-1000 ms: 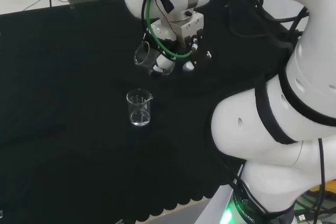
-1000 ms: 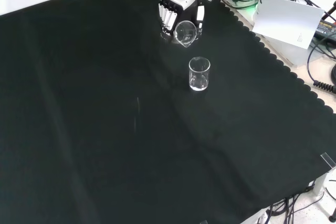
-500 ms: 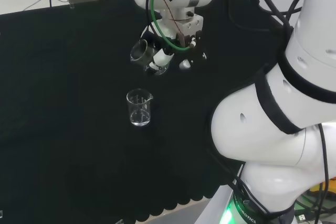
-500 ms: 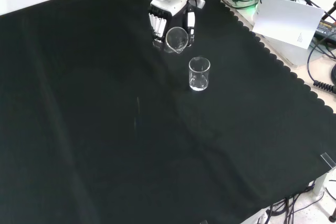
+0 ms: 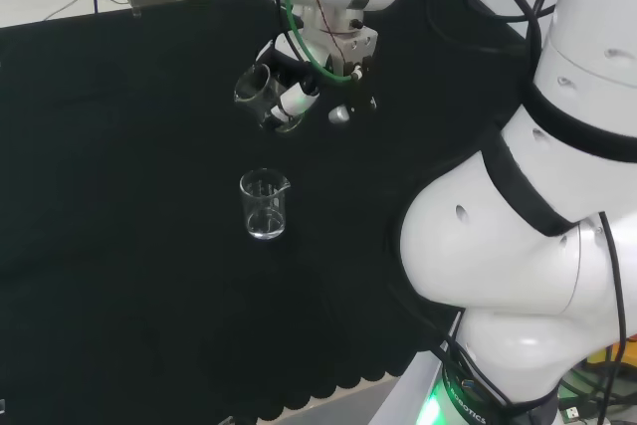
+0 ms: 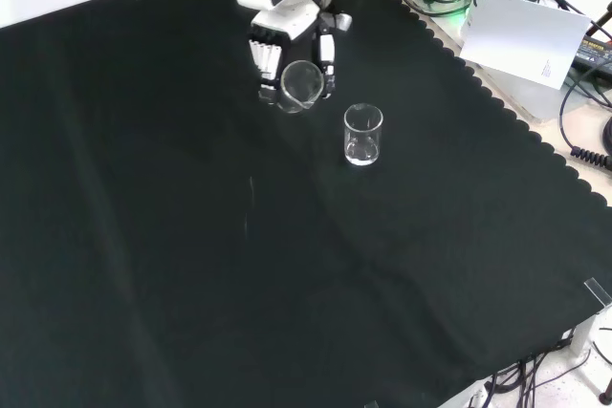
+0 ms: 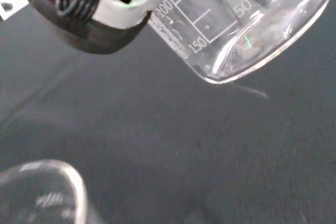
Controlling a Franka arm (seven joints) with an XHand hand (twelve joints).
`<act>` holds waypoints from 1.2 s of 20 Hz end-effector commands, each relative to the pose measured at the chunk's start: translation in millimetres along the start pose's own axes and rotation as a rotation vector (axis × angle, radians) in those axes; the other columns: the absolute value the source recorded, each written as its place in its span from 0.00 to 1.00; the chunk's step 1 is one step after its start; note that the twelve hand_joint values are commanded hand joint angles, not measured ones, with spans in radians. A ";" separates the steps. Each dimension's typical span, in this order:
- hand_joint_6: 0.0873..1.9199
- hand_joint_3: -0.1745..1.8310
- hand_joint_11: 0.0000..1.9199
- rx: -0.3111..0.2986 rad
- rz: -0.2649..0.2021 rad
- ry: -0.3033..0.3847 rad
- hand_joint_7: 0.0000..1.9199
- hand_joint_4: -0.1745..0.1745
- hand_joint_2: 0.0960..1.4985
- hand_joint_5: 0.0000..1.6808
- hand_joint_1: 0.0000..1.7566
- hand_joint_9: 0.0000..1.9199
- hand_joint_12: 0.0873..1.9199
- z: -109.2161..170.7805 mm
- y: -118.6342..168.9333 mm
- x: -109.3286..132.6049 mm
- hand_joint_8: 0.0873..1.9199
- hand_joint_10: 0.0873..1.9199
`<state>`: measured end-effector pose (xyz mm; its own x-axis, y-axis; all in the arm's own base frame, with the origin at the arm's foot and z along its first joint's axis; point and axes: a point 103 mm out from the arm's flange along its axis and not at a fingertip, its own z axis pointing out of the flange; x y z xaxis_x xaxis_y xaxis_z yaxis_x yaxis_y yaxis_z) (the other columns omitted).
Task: Place the beaker back on the table.
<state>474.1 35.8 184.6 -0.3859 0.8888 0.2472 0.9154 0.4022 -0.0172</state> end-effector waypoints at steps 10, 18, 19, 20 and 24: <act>0.16 0.00 0.74 -0.105 0.028 0.217 0.79 0.24 0.67 0.77 0.74 0.87 0.24 31.7 63.7 -69.7 0.08 0.10; 0.16 0.00 0.74 -0.095 0.024 0.307 0.79 0.23 0.67 0.78 0.74 0.87 0.23 51.2 70.1 -83.9 0.08 0.09; 0.16 0.00 0.74 -0.090 0.019 0.314 0.79 0.23 0.67 0.78 0.74 0.87 0.23 54.1 70.4 -83.9 0.08 0.09; 0.16 0.00 0.74 -0.085 0.014 0.323 0.79 0.23 0.67 0.78 0.74 0.87 0.23 57.4 70.8 -84.3 0.08 0.09; 0.16 0.00 0.74 -0.076 0.010 0.346 0.79 0.23 0.67 0.78 0.74 0.87 0.23 71.1 72.7 -84.1 0.07 0.09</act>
<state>566.4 4.2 106.9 -0.3295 0.7802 0.5317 0.9327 0.3565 0.0548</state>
